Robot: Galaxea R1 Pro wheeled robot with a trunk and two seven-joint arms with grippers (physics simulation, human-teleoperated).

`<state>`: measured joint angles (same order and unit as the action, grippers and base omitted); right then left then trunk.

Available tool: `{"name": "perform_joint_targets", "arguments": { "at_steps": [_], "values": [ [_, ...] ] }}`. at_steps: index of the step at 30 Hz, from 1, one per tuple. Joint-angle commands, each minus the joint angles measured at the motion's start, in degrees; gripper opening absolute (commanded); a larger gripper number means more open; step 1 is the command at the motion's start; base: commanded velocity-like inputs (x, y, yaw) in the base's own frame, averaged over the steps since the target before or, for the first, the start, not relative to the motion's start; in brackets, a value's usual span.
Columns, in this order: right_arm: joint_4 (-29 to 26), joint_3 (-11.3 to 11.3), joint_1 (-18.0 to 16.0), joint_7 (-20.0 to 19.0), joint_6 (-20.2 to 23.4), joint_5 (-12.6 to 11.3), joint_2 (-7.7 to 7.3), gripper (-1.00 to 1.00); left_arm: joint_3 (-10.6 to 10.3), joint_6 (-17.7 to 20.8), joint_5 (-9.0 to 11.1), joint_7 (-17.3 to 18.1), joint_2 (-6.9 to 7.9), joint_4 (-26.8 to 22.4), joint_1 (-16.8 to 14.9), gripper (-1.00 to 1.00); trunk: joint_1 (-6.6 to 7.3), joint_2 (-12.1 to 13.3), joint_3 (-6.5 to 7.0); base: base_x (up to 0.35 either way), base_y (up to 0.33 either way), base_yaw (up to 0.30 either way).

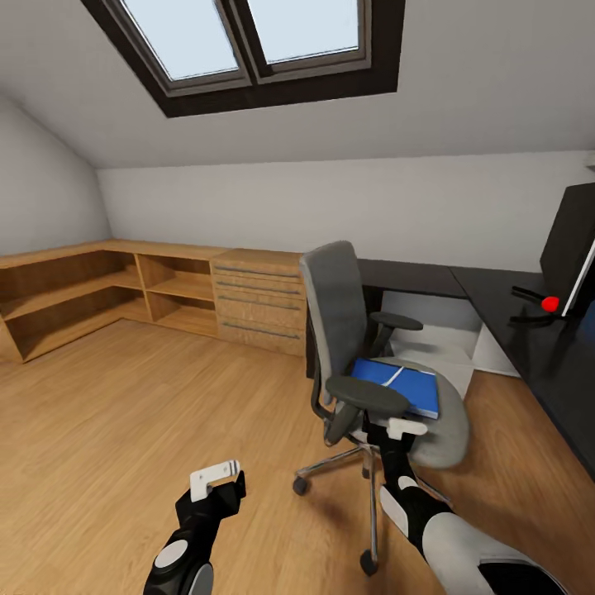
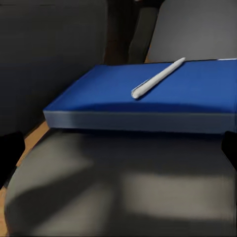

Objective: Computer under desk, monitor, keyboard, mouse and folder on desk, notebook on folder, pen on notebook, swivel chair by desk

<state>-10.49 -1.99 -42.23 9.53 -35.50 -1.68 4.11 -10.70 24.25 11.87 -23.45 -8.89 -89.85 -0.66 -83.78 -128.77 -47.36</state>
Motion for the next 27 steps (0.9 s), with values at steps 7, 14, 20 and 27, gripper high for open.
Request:
{"name": "perform_joint_targets", "arguments": {
  "at_steps": [7, 14, 20, 27],
  "values": [
    [0.0, -0.3, 0.0, -0.2, -0.3, -0.2, -0.05, 1.0, -0.1, 0.2, 0.6, -0.5, 0.02, 0.0, 0.0, 1.0, 0.01, 0.0, -0.06, 0.0, 0.0, -0.017],
    [0.0, -0.4, 0.0, -0.2, -0.3, -0.2, -0.2, 1.0, -0.1, 0.2, 0.7, -0.5, 0.02, 0.0, 0.0, 1.0, 0.01, 0.0, -0.06, 0.0, 0.0, -0.238],
    [0.0, -0.5, 0.0, -0.2, -0.3, -0.3, -0.45, 1.0, 0.0, 0.2, 0.6, -0.5, 0.02, -0.2, 0.0, 1.0, 0.01, 0.0, -0.06, 0.0, 0.0, -0.261],
    [0.0, -0.5, 0.0, -0.2, -0.3, -0.3, -0.66, 1.0, 0.3, 0.0, 0.7, -0.5, 0.07, -0.6, 0.0, 1.0, 0.01, 0.0, -0.06, 0.0, 0.0, -0.143]
  ]
}}
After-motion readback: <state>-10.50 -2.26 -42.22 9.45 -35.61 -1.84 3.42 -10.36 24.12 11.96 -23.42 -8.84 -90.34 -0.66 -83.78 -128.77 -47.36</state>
